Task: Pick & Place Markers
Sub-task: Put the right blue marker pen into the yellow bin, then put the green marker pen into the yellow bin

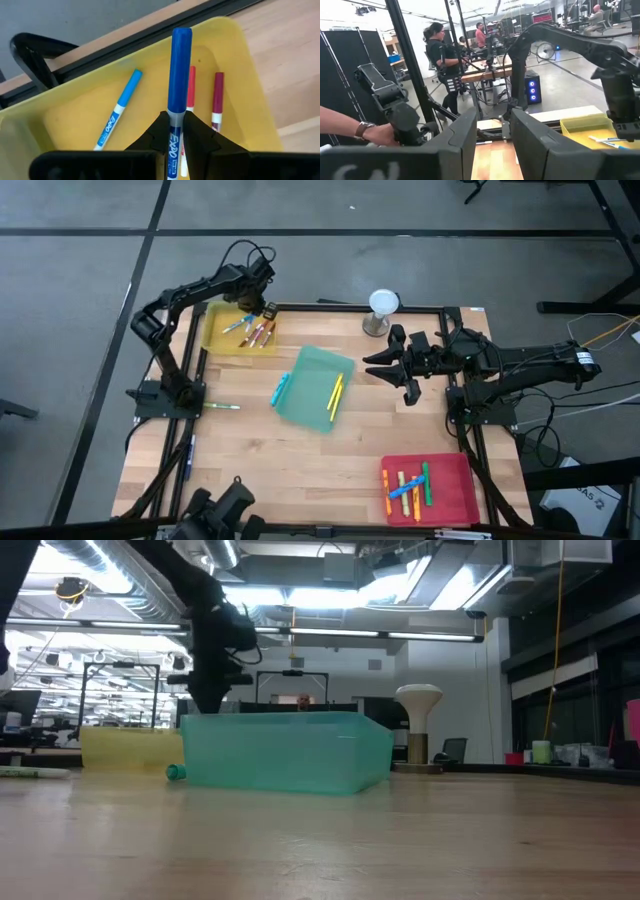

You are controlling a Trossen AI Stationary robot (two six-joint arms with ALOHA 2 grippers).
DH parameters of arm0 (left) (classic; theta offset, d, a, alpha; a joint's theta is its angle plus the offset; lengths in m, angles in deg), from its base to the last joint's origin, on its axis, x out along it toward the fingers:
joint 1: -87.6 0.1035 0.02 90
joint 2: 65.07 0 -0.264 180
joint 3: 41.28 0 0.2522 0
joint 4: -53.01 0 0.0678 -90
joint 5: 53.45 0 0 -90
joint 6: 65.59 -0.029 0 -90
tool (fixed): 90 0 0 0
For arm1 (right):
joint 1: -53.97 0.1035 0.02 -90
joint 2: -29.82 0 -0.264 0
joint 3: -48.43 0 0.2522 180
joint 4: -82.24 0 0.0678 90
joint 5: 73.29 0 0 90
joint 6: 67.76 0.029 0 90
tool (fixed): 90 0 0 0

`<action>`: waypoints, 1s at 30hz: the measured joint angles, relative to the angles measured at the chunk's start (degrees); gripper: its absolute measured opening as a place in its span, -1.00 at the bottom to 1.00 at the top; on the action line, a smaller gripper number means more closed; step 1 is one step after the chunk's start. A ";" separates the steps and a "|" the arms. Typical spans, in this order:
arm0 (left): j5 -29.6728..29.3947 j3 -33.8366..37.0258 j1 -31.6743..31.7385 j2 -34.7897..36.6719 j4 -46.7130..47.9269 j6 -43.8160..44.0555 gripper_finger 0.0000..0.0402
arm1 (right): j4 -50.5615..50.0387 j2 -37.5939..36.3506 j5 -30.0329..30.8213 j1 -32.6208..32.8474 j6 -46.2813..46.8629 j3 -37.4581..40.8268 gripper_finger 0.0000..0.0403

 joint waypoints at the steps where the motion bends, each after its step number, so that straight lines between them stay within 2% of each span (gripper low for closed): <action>1: 0.12 0.00 0.23 -0.48 0.02 0.00 -0.87 | 0.00 0.00 -0.01 0.00 -0.02 0.00 -0.42; 9: 3.04 0.00 1.89 -2.76 0.11 -0.94 -0.87 | 0.00 0.00 -0.04 0.00 -0.03 0.00 -0.42; 21: 2.75 0.00 2.40 -2.80 2.70 -1.49 -0.86 | 0.00 0.00 -0.07 0.00 -0.11 0.00 -0.42; 30: 2.34 0.00 1.83 -2.80 4.61 -3.48 -0.61 | 0.00 0.00 -0.09 0.00 0.07 0.00 -0.42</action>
